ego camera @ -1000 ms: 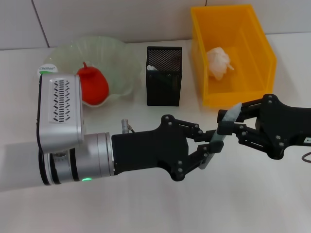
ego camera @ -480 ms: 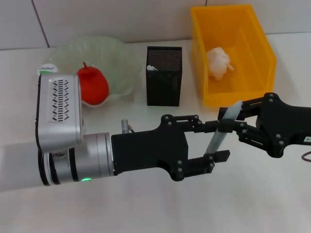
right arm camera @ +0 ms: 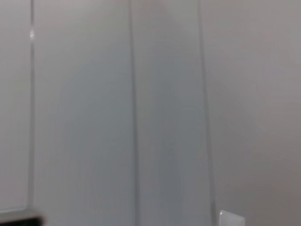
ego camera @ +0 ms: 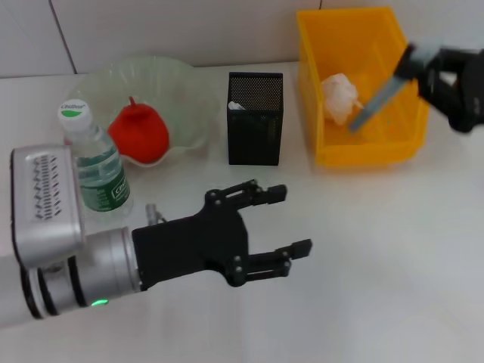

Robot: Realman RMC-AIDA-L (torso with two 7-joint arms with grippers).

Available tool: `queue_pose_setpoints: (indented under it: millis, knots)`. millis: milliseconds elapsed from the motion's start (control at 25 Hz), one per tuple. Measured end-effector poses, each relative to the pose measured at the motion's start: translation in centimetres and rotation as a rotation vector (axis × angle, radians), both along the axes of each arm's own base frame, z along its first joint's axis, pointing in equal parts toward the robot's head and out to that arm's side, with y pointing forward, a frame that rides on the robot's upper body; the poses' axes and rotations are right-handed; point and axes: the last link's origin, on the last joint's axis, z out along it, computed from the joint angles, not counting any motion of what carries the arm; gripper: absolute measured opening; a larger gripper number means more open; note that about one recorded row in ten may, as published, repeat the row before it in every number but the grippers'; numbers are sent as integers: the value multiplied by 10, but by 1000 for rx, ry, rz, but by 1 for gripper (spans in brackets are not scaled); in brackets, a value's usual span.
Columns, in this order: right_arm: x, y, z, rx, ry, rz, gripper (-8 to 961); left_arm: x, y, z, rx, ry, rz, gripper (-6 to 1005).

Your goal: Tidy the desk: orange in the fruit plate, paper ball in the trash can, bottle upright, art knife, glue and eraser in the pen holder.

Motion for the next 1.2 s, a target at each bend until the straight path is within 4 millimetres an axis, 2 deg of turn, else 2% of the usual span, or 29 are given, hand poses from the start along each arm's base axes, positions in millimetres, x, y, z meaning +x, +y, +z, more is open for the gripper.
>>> queue_pose_setpoints:
  millis: [40,80,200,240,280,320,360,440,680,960,1200]
  knots:
    - [-6,13,1,76,12,3,146,-4,-1,0,13,-1,10,782]
    - [-6,13,1,76,12,3,146,-4,-1,0,13,-1,10,782]
    - [-19,38,-5,135,28,-4,146,-14,-4,1,42,-4,44,782]
    - [-26,53,-12,162,36,-21,145,-18,-5,2,41,-6,62,782]
    - [-26,53,-12,162,36,-21,145,-18,-5,2,41,-6,62,782]
    - [-32,67,-19,177,40,-46,145,-19,-6,2,40,-8,68,782]
    - [-32,67,-19,177,40,-46,145,-20,-7,2,41,-9,71,782]
    - [-43,80,-27,175,44,-55,145,-21,-8,2,40,-12,73,781]
    - [-54,88,-32,167,40,-39,144,-21,-9,2,37,-15,79,781]
    - [-55,98,-22,99,76,-104,144,-22,-8,3,40,-16,84,781]
    - [-67,113,-40,57,-13,-137,143,-22,-6,3,48,-17,93,781]
